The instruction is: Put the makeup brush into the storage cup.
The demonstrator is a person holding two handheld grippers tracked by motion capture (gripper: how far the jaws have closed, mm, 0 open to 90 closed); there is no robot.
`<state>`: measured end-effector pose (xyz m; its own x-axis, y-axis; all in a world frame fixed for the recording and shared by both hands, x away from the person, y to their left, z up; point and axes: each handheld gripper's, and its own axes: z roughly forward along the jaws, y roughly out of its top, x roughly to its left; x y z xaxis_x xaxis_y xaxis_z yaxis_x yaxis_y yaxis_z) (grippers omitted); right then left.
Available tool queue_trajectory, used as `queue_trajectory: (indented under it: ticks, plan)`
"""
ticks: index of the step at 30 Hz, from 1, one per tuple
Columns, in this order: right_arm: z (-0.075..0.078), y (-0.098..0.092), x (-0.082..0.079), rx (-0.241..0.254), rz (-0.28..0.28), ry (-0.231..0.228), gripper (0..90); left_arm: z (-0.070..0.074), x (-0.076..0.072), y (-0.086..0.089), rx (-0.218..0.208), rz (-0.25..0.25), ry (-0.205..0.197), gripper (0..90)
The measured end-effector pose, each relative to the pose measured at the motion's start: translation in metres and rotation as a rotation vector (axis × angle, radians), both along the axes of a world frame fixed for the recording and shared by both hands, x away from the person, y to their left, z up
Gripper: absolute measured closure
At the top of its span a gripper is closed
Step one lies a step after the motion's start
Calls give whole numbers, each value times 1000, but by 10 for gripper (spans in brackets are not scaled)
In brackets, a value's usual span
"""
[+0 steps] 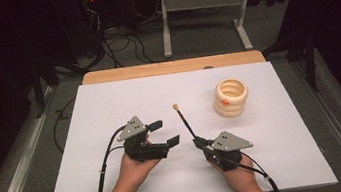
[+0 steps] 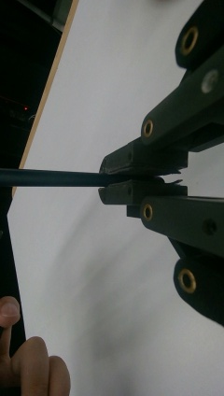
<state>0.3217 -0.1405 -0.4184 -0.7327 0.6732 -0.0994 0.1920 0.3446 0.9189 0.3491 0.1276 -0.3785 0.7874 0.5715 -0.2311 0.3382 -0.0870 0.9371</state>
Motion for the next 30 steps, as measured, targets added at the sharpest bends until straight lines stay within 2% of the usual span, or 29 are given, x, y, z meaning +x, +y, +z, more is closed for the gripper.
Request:
queue_trajectory:
  ticks: [9,15,21,24,30]
  plan:
    - [-2,5,0,0,6,8,876,4,3,-4,-41,-6,13,207]
    - [-4,11,-1,-6,20,8,876,8,7,-5,-86,-37,19,317]
    - [-4,12,-2,-17,21,6,876,9,11,-7,-112,-60,22,401]
    - [-4,12,-2,-23,26,3,876,10,8,-8,-116,-65,9,453]
    - [-5,14,-3,-27,29,5,876,10,7,-7,-127,-78,32,512]
